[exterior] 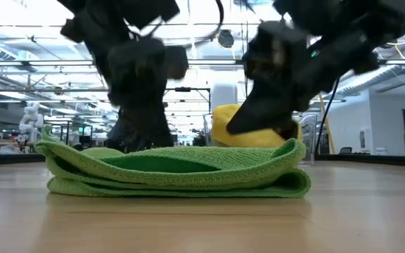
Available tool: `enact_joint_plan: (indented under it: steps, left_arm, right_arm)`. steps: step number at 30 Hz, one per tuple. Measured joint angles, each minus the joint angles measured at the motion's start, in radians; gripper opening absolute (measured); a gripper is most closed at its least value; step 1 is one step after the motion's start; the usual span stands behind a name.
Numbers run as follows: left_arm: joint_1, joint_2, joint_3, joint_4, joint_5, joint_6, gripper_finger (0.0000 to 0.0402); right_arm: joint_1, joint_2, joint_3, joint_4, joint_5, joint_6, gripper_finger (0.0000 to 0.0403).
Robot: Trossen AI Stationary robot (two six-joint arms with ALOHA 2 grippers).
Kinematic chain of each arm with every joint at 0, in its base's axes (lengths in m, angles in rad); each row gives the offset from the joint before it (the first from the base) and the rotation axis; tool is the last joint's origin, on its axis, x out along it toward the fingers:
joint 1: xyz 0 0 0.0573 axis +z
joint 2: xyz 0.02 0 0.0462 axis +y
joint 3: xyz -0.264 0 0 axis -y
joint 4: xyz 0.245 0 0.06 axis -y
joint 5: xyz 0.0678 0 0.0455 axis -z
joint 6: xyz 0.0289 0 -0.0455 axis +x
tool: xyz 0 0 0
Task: Fold microfiber towels
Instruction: Fold the green towel
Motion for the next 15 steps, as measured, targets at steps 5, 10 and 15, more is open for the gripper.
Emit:
enact_joint_plan:
  steps: [5,10,15]
  left_arm:
    - [0.009,0.085,0.0,-0.005,0.018,-0.026,0.006]
    - [0.016,0.108,0.005,0.008,0.029,-0.017,0.006]
    - [0.066,0.018,-0.002,-0.058,0.12,-0.042,0.006]
  right_arm:
    - [-0.016,0.075,0.003,-0.008,-0.049,-0.008,0.0]
    - [-0.023,0.112,0.003,-0.041,-0.053,0.015,0.0]
    - [-0.071,0.039,0.002,-0.063,-0.16,-0.03,0.0]
